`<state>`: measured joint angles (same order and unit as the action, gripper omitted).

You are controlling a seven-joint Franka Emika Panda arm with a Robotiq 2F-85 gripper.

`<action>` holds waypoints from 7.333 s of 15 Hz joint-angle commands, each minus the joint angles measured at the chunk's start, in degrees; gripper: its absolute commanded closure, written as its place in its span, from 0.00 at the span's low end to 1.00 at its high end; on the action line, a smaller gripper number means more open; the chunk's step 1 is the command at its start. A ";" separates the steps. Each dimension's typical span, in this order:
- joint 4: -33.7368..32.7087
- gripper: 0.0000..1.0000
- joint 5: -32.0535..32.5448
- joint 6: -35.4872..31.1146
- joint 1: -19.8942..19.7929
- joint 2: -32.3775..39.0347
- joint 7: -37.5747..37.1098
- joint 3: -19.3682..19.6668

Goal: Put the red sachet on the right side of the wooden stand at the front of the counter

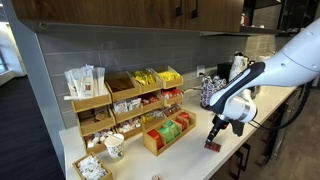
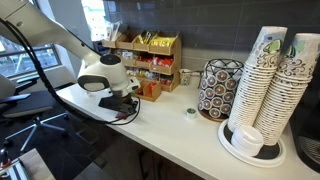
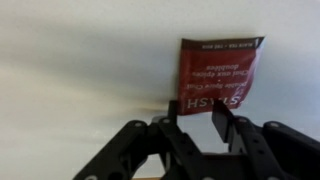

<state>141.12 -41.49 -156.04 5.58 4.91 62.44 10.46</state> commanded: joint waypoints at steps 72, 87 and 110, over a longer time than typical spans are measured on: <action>-8.25 1.00 -62.77 6.06 3.44 -5.86 73.37 1.71; -16.49 1.00 -79.70 16.19 -5.43 6.55 94.42 -2.20; -21.88 1.00 -81.46 17.08 0.36 13.09 95.63 4.75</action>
<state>119.85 -120.96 -140.24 3.98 16.21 155.42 13.08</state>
